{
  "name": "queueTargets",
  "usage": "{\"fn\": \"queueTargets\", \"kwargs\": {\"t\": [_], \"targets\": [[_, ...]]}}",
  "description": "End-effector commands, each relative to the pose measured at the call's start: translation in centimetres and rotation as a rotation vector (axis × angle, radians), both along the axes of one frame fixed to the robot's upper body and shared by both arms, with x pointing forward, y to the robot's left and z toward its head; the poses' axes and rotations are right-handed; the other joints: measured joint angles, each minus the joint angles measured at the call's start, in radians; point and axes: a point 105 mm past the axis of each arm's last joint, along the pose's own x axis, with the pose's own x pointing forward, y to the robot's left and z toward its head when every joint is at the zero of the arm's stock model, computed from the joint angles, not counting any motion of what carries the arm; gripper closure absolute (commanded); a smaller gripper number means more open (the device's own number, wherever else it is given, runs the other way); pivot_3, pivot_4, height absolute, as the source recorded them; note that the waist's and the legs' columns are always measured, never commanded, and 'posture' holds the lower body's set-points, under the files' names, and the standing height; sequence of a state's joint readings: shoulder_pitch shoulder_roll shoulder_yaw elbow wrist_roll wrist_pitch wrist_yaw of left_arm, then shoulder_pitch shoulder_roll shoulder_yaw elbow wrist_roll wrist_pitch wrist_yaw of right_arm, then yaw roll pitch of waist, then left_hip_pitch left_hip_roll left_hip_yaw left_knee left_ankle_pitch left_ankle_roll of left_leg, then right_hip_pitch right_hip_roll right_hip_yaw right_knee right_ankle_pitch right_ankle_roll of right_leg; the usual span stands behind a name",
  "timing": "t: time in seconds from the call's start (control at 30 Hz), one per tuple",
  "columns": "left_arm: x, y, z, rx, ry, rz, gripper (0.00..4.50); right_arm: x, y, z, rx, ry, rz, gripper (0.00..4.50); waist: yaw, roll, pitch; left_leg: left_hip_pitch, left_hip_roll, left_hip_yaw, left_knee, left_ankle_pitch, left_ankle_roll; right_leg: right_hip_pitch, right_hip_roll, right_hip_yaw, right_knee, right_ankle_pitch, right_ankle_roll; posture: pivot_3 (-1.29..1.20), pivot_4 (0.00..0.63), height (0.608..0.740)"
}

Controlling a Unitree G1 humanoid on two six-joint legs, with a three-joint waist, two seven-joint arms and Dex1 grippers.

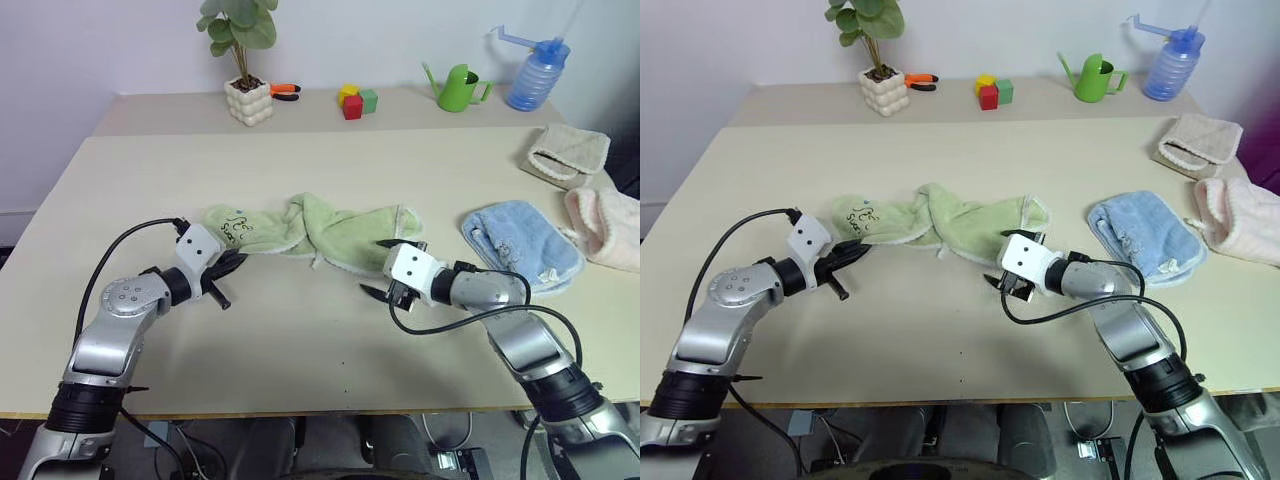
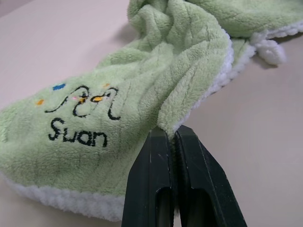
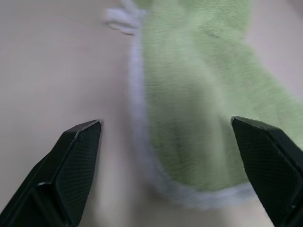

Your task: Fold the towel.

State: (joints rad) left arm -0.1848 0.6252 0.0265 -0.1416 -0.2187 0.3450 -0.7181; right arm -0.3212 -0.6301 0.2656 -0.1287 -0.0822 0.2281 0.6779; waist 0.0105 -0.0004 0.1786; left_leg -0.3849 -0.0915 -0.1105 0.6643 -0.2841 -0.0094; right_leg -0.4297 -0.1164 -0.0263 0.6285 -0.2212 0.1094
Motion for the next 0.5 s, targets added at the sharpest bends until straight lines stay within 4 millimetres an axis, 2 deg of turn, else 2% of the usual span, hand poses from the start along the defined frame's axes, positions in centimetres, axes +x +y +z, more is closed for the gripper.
{"fn": "queueTargets", "kwargs": {"t": [0.03, 0.27, 0.5], "targets": [[-0.2, 0.0, 1.0, 0.004, -0.035, -0.005, 4.5, 1.4, -1.8, 0.2, -0.071, -0.064, -0.085, 0.92, 0.002, 0.0, 0.0, 0.0, 0.0, 0.0, 0.0, 0.0, 0.0, 0.0, 0.0, 0.0, 0.0, 0.0, 0.0, 0.0, 0.15, 0.732], [-0.5, 0.0, 0.6, 0.011, -0.026, -0.008, 4.5, 1.5, -2.8, 0.3, -0.094, -0.079, -0.102, 4.45, 0.001, 0.0, 0.0, 0.0, 0.0, 0.0, 0.0, 0.0, 0.0, 0.0, 0.0, 0.0, 0.0, 0.0, 0.0, 0.0, 0.15, 0.732], [-0.7, 0.4, 0.6, 0.023, -0.021, -0.001, 4.5, 1.8, -3.3, 1.3, -0.09, -0.111, -0.114, 4.49, 0.001, 0.0, 0.0, 0.0, 0.0, 0.0, 0.0, 0.0, 0.0, 0.0, 0.0, 0.0, 0.0, 0.0, 0.0, 0.0, 0.15, 0.732]]}}
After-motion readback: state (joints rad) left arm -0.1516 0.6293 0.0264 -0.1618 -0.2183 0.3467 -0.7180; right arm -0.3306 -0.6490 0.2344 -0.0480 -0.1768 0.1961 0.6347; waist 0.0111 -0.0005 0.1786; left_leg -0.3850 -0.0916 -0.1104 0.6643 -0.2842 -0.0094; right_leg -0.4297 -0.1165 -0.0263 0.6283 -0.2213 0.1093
